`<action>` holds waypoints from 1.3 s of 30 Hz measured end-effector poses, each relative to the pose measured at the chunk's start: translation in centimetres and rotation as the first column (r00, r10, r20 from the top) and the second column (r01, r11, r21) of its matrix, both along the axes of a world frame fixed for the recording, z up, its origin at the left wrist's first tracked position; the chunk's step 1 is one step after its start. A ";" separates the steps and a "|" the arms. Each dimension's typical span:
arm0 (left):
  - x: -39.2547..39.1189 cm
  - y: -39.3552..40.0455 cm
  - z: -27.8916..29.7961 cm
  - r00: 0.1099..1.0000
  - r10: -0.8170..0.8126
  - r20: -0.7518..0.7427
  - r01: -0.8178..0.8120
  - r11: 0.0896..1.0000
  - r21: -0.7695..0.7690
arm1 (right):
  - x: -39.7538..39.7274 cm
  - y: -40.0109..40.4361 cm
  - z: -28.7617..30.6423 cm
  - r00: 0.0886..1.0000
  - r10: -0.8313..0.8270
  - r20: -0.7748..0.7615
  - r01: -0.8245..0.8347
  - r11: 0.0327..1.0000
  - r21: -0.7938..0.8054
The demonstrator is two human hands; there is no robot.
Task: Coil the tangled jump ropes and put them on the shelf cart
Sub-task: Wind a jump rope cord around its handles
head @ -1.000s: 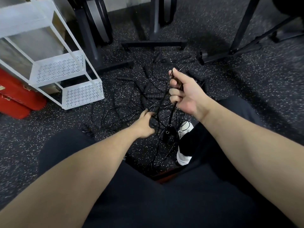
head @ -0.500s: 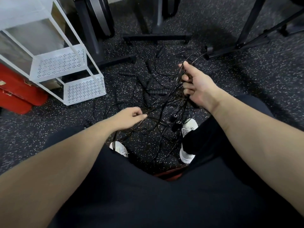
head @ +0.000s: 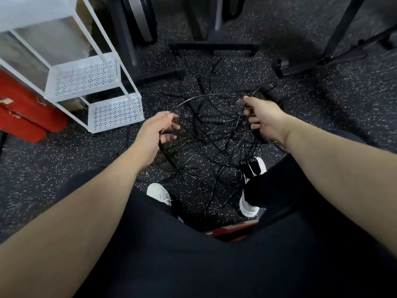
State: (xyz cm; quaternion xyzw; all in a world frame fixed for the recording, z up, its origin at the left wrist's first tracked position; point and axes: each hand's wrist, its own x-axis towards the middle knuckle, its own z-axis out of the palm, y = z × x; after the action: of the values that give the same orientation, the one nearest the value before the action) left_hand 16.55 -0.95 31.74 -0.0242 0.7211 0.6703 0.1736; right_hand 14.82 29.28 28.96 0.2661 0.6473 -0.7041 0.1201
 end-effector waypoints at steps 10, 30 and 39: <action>-1.1 -1.6 0.7 0.917 0.393 -0.059 -0.381 0.912 0.153 | -3.4 0.0 -1.4 0.986 0.122 0.112 -0.155 0.914 0.374; -1.3 -2.0 3.4 0.752 0.616 -0.236 -0.600 0.787 0.144 | -3.2 -1.6 -2.9 0.904 0.275 0.328 -0.425 0.667 0.612; -0.7 -2.2 4.2 0.770 0.604 -0.207 -0.583 0.797 0.158 | -3.2 -2.3 -2.7 0.903 0.288 0.318 -0.429 0.634 0.643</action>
State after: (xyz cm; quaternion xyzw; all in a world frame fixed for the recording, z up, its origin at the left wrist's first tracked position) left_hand 15.83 -3.15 35.95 -0.1598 0.6631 0.7183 -0.1370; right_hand 11.58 27.00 26.28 0.2212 0.8903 -0.3395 0.2079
